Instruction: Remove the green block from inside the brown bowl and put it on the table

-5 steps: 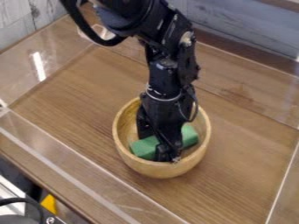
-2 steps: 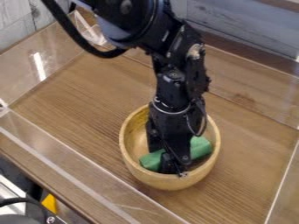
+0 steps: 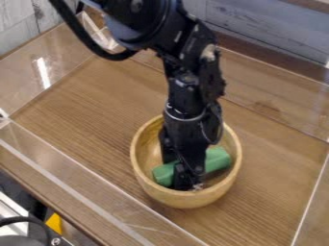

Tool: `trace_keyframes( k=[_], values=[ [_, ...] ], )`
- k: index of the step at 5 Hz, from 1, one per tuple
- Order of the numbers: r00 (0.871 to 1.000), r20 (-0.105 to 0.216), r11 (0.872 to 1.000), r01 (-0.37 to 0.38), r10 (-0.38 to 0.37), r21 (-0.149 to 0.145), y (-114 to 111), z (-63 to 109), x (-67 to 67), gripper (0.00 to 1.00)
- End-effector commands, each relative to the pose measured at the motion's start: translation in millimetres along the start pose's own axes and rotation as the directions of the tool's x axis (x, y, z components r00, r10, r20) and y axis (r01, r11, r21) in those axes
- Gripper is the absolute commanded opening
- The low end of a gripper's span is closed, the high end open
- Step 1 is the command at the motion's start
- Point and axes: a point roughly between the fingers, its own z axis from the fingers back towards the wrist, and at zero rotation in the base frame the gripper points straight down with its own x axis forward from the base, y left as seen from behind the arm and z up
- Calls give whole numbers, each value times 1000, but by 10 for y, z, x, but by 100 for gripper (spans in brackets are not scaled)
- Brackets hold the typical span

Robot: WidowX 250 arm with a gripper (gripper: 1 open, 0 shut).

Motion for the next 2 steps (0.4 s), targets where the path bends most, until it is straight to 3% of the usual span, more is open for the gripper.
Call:
trace_keyframes(
  k=[1,2],
  values=[
    [996,43,997,-75,74,19,125,95,-55,0],
    [996,56,998,-64,62,27,193,-1,10,0]
  ],
)
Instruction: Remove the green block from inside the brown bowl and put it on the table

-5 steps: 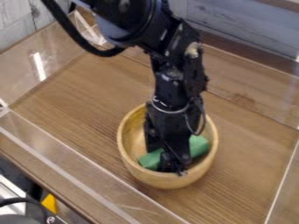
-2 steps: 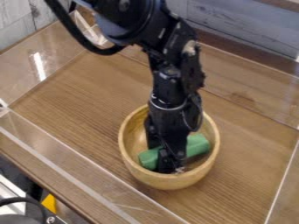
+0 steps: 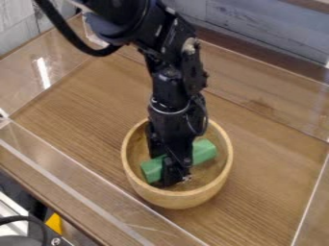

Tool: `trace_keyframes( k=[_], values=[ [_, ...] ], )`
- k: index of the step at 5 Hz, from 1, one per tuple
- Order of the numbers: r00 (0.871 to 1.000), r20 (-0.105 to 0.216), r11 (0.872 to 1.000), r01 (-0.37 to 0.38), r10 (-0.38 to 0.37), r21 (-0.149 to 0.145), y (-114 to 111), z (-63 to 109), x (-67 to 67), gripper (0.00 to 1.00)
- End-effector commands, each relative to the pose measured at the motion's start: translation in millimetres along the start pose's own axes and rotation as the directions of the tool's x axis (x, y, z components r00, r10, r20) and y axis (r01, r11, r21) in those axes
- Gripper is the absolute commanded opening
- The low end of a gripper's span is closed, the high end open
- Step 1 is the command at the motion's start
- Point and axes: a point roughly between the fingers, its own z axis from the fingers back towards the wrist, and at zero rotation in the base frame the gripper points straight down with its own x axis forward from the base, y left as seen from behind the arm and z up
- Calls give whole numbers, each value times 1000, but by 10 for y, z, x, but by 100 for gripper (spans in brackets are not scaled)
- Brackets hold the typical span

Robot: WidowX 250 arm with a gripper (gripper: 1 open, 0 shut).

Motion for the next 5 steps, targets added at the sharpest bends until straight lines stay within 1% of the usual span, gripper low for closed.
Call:
trace_keyframes(
  k=[1,2,3,5],
  values=[
    [999,38,1000,6,-7,22,121,-48,119,0],
    [997,49,998,-55,54,27,118,-78,91,0],
    [992,59,993,-117,115,29,103,-89,62,0],
    [988,80,990,-137,133,40,137,205,124,0]
  ],
)
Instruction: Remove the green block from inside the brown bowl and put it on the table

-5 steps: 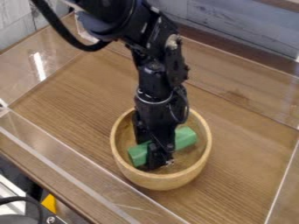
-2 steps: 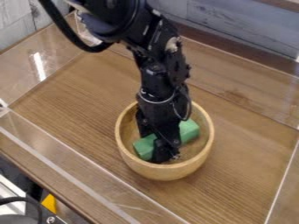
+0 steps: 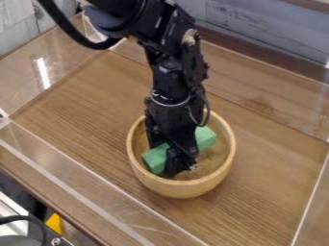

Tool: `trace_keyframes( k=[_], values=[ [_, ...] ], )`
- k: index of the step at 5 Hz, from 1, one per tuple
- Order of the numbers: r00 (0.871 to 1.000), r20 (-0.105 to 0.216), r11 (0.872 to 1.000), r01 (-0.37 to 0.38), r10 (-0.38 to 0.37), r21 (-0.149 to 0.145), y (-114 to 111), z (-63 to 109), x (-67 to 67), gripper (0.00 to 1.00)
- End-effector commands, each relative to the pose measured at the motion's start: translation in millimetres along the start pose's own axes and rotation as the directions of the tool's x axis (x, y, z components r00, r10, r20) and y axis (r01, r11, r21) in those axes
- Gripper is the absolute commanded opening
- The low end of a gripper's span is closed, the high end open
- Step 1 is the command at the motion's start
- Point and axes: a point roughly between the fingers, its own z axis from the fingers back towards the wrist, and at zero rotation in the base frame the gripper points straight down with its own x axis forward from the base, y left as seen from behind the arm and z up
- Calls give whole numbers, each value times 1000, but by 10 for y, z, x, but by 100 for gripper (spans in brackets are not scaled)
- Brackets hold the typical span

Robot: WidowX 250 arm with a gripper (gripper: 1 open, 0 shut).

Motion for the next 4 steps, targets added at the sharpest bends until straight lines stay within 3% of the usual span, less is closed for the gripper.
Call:
trace_keyframes(
  k=[1,2,4],
  values=[
    [998,59,999,-28,27,18,101,265,144,0],
    [996,72,999,-52,52,10,173,444,172,0],
    [997,69,999,-42,41,7,402,618,19,0]
  ],
)
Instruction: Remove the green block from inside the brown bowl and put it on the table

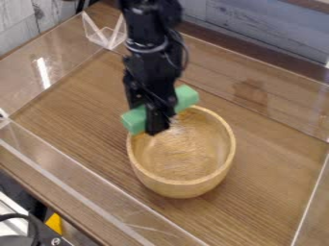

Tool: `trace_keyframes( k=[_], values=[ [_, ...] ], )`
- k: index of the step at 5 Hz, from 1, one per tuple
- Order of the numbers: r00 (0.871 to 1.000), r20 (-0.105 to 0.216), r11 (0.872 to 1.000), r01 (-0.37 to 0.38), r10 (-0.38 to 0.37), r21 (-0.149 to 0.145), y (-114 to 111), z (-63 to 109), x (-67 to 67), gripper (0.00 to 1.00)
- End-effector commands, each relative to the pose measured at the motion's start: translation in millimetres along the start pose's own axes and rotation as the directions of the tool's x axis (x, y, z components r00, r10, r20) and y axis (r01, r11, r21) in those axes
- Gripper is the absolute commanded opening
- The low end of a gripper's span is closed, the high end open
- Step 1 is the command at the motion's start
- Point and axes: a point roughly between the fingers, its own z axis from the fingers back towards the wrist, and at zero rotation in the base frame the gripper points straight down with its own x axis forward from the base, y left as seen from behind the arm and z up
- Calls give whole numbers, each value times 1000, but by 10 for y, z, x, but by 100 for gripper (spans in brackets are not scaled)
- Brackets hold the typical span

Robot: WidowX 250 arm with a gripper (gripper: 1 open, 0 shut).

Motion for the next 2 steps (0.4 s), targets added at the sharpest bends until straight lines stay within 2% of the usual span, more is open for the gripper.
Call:
trace_keyframes(
  k=[1,2],
  values=[
    [998,53,999,-28,26,36,102,123,69,0],
    [994,52,995,-97,95,34,161,120,47,0]
  ],
)
